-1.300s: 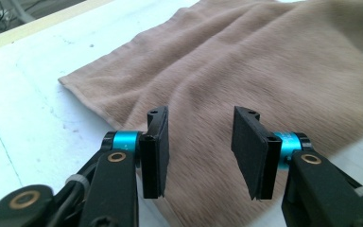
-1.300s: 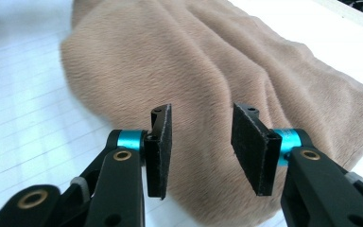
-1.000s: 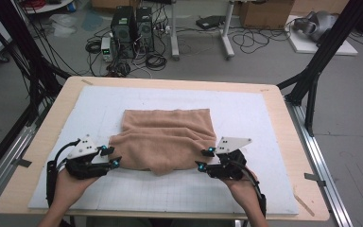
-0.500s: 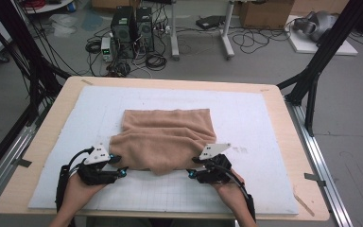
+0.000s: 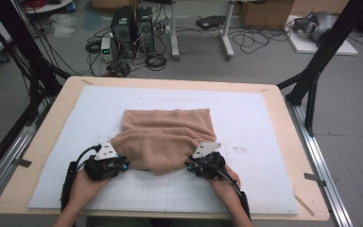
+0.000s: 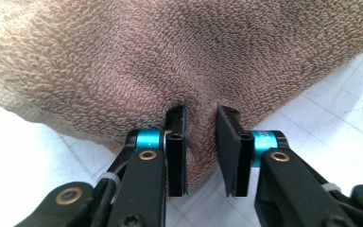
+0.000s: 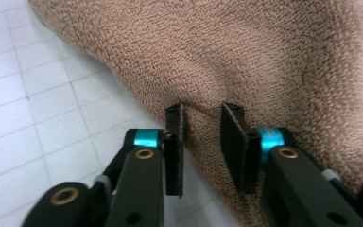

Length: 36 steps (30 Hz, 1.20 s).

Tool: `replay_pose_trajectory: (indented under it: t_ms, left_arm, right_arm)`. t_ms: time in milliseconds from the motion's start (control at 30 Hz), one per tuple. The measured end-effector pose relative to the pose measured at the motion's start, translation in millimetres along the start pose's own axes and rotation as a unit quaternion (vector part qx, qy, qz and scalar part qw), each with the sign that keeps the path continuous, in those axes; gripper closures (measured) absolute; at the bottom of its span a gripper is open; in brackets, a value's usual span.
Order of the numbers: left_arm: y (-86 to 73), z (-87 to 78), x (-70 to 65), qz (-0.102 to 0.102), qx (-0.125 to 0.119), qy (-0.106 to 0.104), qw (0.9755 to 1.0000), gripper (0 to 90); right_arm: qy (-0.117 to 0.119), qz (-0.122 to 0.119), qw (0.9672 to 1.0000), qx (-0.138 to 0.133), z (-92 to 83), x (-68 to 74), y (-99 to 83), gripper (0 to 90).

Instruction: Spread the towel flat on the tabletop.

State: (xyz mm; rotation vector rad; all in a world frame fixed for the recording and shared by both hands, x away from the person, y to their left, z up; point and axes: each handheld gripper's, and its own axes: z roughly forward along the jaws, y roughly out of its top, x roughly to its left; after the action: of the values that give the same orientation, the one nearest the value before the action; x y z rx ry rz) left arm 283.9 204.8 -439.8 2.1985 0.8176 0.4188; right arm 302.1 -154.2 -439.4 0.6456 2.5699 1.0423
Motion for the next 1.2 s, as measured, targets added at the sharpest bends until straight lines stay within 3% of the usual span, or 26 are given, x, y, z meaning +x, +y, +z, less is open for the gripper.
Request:
replay_pose_trajectory:
  t_ms: [333,467,867,1200]
  left_arm:
    - [1.1,-2.2,-3.1,0.006,-0.005,0.001,1.0000,84.6]
    - [2.9,-10.2,-5.5,0.007,-0.021,0.004,0.9998,85.2]
    - [24.5,-52.5,-15.8,0.035,-0.065,0.009,0.9972,85.5]
    - [42.3,-80.3,-26.1,0.053,-0.095,0.008,0.9940,85.6]
  right_arm:
    - [0.016,0.008,0.9998,0.001,-2.5,-6.8,0.8,83.1]
    - [0.020,0.004,0.9998,-0.003,-8.7,-6.8,1.6,83.7]
    - [0.027,-0.009,0.9987,-0.041,-61.2,0.6,9.5,84.5]
    - [0.022,-0.027,0.9973,-0.064,-93.8,4.2,23.3,84.7]
